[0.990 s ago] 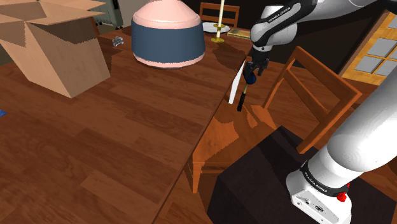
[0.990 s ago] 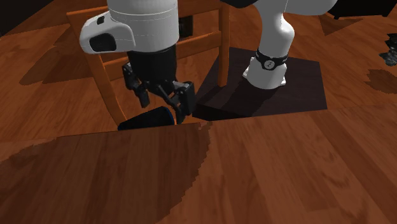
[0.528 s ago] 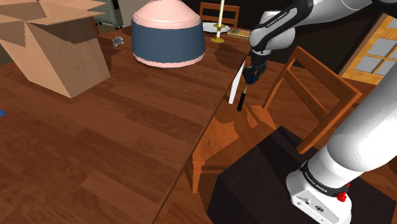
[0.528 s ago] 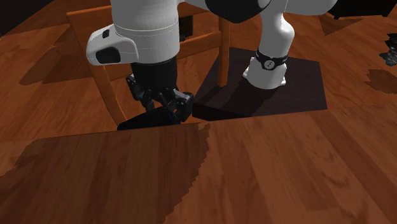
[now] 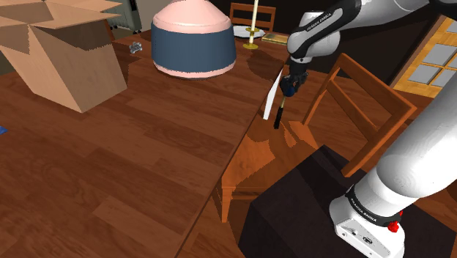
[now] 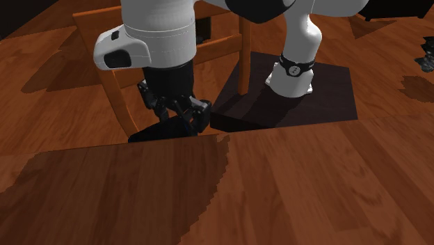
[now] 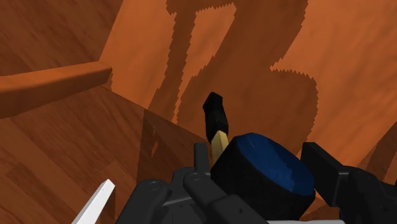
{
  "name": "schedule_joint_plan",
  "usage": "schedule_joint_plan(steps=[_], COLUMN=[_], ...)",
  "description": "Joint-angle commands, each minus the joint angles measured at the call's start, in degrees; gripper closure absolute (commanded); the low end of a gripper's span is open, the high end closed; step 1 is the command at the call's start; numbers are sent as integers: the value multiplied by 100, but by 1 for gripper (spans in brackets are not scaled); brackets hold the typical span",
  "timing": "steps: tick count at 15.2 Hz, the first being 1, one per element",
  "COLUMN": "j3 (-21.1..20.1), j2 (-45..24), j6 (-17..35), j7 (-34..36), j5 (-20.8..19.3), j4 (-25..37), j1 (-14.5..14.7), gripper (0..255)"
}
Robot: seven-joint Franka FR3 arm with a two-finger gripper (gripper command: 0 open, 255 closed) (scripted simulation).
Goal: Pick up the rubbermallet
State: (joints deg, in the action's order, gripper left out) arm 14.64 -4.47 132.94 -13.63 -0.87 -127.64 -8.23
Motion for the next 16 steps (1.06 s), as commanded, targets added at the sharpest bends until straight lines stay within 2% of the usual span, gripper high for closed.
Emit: schedule_joint_plan(steps=[1, 14, 16], j3=[0, -7, -7], j2=[64, 572, 577], j6=[-109, -1086, -1097], j7=[15, 96, 96], j5=[-21, -159, -160], j4=[43, 526, 532], j1=[5, 24, 24], gripper=[255, 255, 255])
